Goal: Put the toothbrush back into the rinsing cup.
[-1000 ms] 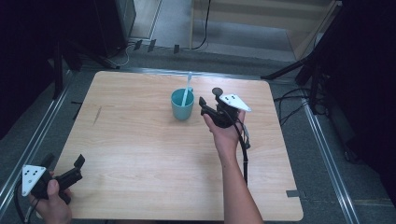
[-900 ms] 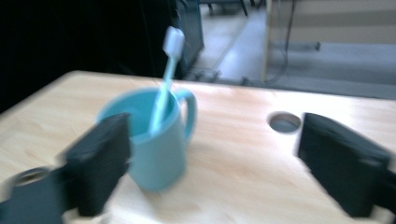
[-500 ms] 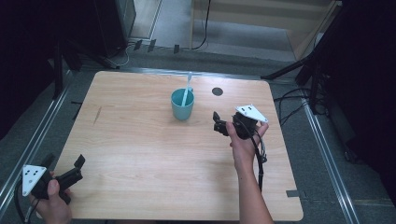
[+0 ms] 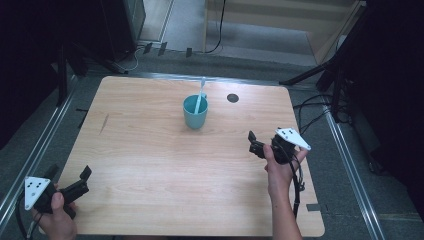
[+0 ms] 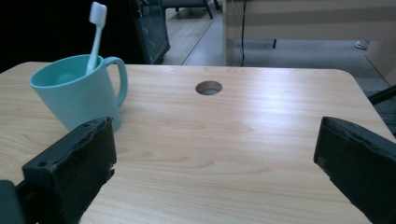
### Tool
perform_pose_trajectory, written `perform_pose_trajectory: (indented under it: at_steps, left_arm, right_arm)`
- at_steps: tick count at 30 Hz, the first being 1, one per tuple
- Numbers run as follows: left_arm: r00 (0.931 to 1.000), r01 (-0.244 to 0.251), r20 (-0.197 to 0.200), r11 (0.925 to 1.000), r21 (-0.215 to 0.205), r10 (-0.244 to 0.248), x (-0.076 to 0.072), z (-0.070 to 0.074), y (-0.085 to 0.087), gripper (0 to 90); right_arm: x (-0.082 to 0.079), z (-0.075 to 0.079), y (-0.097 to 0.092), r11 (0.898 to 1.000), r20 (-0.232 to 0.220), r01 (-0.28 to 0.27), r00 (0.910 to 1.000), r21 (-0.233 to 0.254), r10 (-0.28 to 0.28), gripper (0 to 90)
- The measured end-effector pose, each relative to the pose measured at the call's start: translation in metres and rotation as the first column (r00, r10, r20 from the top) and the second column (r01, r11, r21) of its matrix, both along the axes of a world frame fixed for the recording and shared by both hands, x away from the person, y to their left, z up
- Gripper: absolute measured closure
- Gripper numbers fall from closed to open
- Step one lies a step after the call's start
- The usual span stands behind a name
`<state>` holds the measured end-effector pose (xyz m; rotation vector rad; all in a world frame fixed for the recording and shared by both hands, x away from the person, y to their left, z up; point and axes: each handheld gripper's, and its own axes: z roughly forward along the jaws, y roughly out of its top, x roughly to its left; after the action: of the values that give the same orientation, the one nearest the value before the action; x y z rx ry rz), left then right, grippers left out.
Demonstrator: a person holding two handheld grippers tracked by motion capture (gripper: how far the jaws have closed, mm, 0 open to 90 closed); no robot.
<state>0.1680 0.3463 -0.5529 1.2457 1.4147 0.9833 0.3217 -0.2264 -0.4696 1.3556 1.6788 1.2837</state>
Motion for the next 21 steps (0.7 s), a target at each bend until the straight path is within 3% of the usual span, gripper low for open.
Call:
perform_pose_trajectory:
  at_steps: [10,21]
  left_arm:
    - [1.0000,0.003,-0.002,1.0000,-0.001,-0.003,0.000,0.000,0.000,0.0]
    - [1.0000,0.006,-0.002,0.9999,0.008,-0.006,-0.001,0.000,-0.001,0.0]
  right_arm:
    - [-0.025,-0.013,-0.037,1.000,-0.010,0.027,0.9996,0.004,-0.027,0.0]
    - [-0.055,-0.038,-0.081,0.996,-0.030,0.083,0.9962,0.040,-0.082,0.0]
